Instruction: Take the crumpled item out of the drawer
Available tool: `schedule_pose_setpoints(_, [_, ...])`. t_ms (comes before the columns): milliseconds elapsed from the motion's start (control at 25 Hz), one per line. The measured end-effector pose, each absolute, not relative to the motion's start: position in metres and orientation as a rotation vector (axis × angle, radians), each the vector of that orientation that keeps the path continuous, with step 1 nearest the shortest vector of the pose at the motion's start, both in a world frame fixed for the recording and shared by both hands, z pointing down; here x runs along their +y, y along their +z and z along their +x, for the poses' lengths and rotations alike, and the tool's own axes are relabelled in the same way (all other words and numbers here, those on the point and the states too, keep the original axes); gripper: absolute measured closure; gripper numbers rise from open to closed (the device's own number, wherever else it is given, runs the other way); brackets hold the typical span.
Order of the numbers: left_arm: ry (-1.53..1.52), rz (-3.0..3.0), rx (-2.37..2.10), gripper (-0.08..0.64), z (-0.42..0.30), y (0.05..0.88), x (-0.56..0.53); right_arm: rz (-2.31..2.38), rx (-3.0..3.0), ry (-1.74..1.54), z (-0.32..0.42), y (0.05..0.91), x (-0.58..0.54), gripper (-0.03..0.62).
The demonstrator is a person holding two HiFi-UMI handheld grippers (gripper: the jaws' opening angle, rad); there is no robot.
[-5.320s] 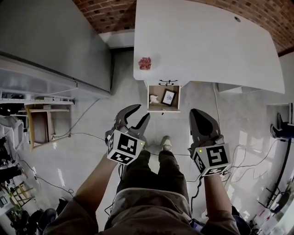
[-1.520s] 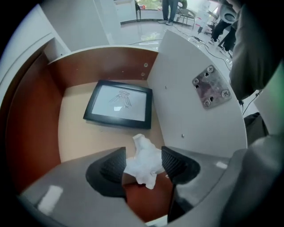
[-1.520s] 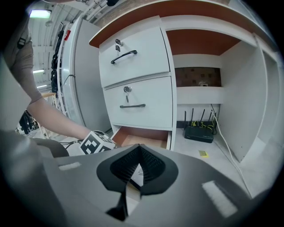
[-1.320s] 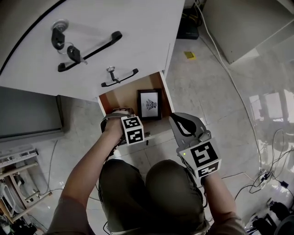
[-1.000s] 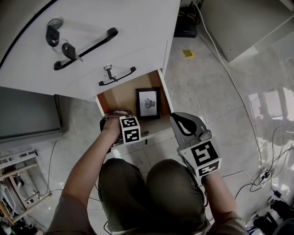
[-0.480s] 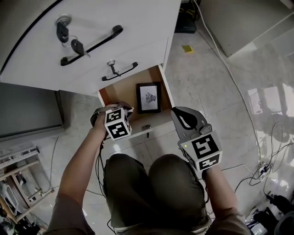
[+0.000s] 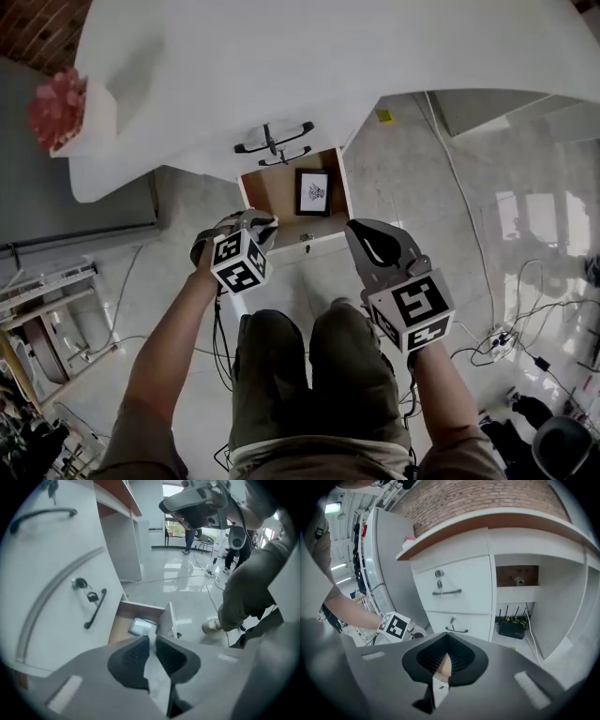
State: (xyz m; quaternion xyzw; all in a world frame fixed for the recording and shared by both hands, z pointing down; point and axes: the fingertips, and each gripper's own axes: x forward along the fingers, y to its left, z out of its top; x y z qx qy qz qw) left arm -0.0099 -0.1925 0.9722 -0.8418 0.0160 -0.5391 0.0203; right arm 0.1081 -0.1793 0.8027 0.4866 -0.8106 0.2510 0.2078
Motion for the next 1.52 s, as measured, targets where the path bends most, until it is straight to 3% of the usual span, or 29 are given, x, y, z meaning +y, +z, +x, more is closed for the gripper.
schedule_pose_setpoints(280, [-1.623,-2.715,0.218,0.509,-0.026,0.850,-0.178,1.329,-2.316,0.835,0.099,0.677,-0.187,0.565])
schedule_pose_setpoints(720, [-1.500,-2.831,0.536,0.511,-0.063,0.652,-0.169,1.326,-2.389,0.734,0.083,0.482,-0.202,0.565])
schedule_pose_setpoints(1520, [-0.610,-2.867,1.111,0.509,-0.101,0.294,-0.156,1.390,-2.601,0.204,0.037,0.200,-0.134,0.565])
